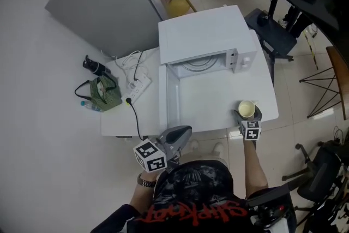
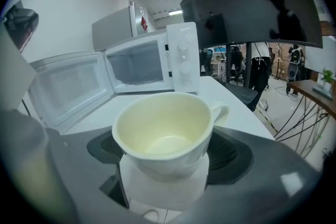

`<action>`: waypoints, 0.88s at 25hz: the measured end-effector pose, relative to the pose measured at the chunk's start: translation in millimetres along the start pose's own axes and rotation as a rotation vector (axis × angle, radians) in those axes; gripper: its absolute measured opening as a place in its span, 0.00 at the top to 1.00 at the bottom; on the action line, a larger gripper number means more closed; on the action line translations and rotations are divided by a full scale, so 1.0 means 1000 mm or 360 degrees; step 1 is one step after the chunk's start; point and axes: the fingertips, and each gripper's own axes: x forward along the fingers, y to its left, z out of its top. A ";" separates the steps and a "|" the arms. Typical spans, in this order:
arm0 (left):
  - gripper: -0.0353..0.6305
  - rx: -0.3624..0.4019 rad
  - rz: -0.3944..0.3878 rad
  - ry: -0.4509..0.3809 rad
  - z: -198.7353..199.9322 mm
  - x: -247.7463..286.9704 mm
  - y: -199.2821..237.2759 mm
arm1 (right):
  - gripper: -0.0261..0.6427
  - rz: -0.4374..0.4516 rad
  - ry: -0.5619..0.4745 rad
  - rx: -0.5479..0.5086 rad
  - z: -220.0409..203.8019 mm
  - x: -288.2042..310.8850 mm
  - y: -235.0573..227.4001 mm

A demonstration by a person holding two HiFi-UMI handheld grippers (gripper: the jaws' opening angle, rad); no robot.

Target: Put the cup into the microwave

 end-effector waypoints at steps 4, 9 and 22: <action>0.94 0.0026 -0.0043 -0.0347 0.045 -0.016 0.010 | 0.28 0.0064 -0.0079 0.0000 0.024 -0.024 0.024; 0.94 -0.0064 -0.0047 -0.0549 0.067 -0.049 0.025 | 0.28 0.0208 -0.0135 -0.0119 0.071 -0.015 0.063; 0.94 -0.0098 0.0381 -0.1023 0.046 -0.172 0.045 | 0.28 0.0384 -0.0103 -0.0337 0.168 0.178 0.122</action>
